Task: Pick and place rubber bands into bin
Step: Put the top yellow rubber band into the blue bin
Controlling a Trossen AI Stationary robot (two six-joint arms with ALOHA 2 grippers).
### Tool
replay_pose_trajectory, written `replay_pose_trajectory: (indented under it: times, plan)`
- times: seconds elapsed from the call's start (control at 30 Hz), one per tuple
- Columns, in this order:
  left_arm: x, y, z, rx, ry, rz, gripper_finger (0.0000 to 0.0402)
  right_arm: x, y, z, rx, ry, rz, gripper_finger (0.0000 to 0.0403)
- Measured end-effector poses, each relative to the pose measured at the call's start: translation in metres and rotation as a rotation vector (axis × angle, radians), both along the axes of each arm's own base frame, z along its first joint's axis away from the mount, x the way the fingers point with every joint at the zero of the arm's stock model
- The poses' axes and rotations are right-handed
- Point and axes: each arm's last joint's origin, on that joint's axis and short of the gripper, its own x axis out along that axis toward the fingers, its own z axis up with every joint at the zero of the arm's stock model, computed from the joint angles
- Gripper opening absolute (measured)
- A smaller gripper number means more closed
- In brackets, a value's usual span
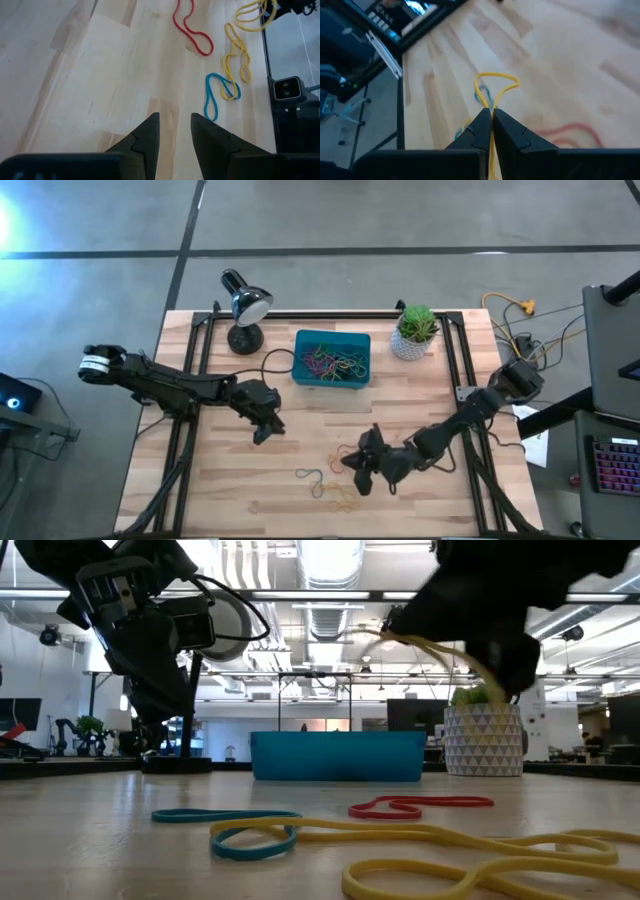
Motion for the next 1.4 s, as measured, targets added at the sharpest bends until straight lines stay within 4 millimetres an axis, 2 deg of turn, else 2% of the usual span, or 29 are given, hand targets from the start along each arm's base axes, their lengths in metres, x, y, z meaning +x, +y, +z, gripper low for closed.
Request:
replay_pose_trajectory:
  times: [0.37,0.73,1.0,1.23,1.4]
  plan:
    - [0.006,0.0,0.008,0.025,-0.119,-0.024,0.0095,0.034,-0.038,0.021,-0.142,-0.085,-0.042,0.0008]
    - [0.005,0.0,0.007,0.033,-0.125,-0.031,0.0095,0.066,-0.105,0.041,-0.33,-0.051,-0.153,0.0008]
    - [0.006,0.0,0.007,0.032,-0.139,-0.031,0.0095,0.06,-0.157,0.05,-0.396,0.211,-0.235,0.0008]
    - [0.007,0.0,0.009,0.044,-0.171,-0.011,0.0095,0.049,-0.198,0.065,-0.426,0.266,-0.239,0.0008]
    - [0.008,0.001,0.011,0.056,-0.19,0.007,0.0095,0.045,-0.225,0.065,-0.414,0.296,-0.216,0.0008]
